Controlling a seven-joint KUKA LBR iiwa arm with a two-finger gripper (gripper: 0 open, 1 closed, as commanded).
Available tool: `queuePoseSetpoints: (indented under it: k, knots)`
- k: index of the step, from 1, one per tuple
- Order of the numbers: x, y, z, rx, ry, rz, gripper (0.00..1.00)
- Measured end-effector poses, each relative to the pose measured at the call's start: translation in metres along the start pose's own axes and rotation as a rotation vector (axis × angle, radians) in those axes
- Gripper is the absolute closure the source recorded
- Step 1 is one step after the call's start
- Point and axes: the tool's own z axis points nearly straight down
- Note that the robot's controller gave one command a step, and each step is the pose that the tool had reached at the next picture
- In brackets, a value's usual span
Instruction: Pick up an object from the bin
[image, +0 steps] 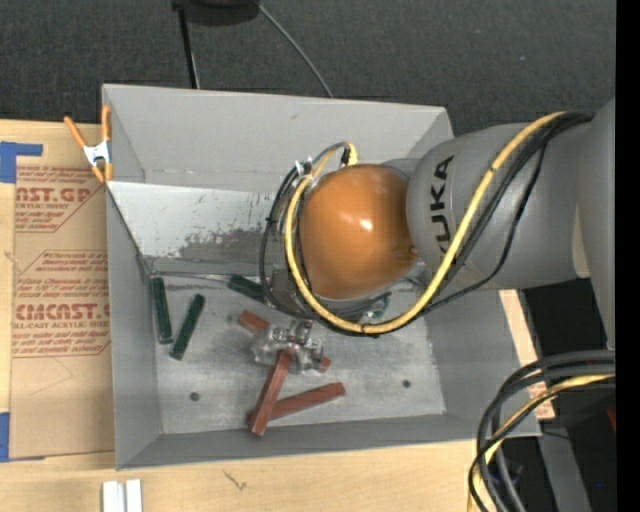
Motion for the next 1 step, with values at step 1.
queuePoseSetpoints:
  k: [1]
  knots:
    - [0.0002,0.0004,-0.0104,-0.001,0.002,0.000,1.00]
